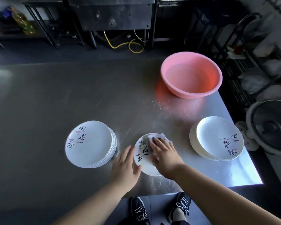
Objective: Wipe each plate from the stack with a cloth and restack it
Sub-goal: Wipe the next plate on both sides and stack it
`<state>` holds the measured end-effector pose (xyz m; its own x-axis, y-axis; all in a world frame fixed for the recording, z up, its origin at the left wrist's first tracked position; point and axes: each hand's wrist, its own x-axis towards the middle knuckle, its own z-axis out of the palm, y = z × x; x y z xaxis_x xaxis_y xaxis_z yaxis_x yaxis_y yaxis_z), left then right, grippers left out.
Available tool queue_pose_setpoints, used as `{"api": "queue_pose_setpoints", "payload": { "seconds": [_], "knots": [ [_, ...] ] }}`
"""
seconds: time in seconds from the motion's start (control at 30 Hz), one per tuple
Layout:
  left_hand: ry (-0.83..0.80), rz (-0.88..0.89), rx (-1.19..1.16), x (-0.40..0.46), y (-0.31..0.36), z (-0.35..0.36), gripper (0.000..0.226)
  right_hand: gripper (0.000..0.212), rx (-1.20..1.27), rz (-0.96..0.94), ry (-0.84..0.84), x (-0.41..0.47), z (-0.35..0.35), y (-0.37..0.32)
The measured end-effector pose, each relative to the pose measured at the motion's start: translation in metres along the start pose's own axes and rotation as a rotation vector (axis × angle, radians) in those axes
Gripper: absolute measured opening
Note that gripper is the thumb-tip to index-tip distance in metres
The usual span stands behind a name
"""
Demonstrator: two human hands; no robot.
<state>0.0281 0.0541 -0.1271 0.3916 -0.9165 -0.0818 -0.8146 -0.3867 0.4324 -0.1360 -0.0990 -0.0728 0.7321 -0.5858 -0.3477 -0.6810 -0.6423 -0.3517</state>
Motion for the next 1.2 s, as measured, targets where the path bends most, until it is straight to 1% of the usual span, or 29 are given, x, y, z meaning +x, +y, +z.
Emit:
{"api": "queue_pose_setpoints", "payload": {
  "seconds": [0.03, 0.07, 0.1, 0.17, 0.33, 0.4, 0.47, 0.5, 0.6, 0.67, 0.7, 0.77, 0.83, 0.97, 1.03, 1.07, 1.1, 1.2],
  "knots": [
    [-0.039, 0.038, 0.061, -0.001, -0.002, 0.001, 0.073, 0.085, -0.098, -0.008, -0.065, 0.000, 0.006, -0.002],
    [-0.070, 0.064, 0.102, -0.001, -0.007, 0.005, 0.071, 0.090, -0.163, -0.014, -0.094, -0.001, 0.011, -0.004],
    [-0.071, 0.078, 0.133, -0.002, -0.012, 0.009, 0.068, 0.091, -0.201, -0.022, -0.086, -0.001, 0.014, -0.005],
    [-0.032, 0.107, 0.171, -0.004, -0.016, 0.015, 0.065, 0.090, -0.224, -0.040, -0.080, 0.003, 0.020, -0.005],
    [0.018, 0.136, 0.202, -0.003, -0.016, 0.021, 0.066, 0.098, -0.217, -0.042, -0.171, 0.012, 0.028, -0.003],
    [0.029, 0.143, 0.181, -0.003, -0.018, 0.022, 0.067, 0.100, -0.205, -0.104, -0.160, -0.001, 0.031, -0.006],
    [0.025, 0.146, 0.166, -0.002, -0.017, 0.021, 0.066, 0.100, -0.268, -0.205, -0.184, -0.023, 0.039, -0.009],
    [0.025, 0.146, 0.164, -0.002, -0.016, 0.021, 0.066, 0.099, -0.294, -0.222, -0.194, -0.031, 0.042, -0.009],
    [0.023, 0.151, 0.171, -0.002, -0.016, 0.020, 0.065, 0.100, -0.317, -0.193, -0.234, -0.030, 0.042, -0.003],
    [0.026, 0.155, 0.168, -0.001, -0.017, 0.021, 0.065, 0.110, -0.296, -0.149, -0.173, -0.013, 0.032, -0.002],
    [0.030, 0.158, 0.166, -0.001, -0.017, 0.022, 0.066, 0.112, -0.283, -0.094, -0.174, -0.004, 0.026, -0.001],
    [0.036, 0.159, 0.170, -0.001, -0.018, 0.024, 0.067, 0.106, -0.288, -0.012, -0.189, 0.006, 0.020, -0.003],
    [0.024, 0.159, 0.184, -0.001, -0.018, 0.024, 0.068, 0.101, -0.262, -0.007, -0.208, 0.001, 0.023, -0.005],
    [0.023, 0.155, 0.177, -0.001, -0.017, 0.022, 0.066, 0.097, -0.302, -0.149, -0.231, -0.039, 0.043, -0.003],
    [0.029, 0.159, 0.172, -0.001, -0.016, 0.022, 0.066, 0.097, -0.315, -0.157, -0.256, -0.048, 0.043, 0.003],
    [0.029, 0.160, 0.177, -0.001, -0.016, 0.022, 0.065, 0.097, -0.339, -0.166, -0.229, -0.046, 0.041, 0.007],
    [0.030, 0.162, 0.181, -0.002, -0.016, 0.022, 0.065, 0.098, -0.351, -0.159, -0.192, -0.039, 0.036, 0.009],
    [0.025, 0.156, 0.185, -0.001, -0.017, 0.024, 0.065, 0.106, -0.331, -0.008, -0.181, -0.019, 0.023, 0.013]
  ]
}}
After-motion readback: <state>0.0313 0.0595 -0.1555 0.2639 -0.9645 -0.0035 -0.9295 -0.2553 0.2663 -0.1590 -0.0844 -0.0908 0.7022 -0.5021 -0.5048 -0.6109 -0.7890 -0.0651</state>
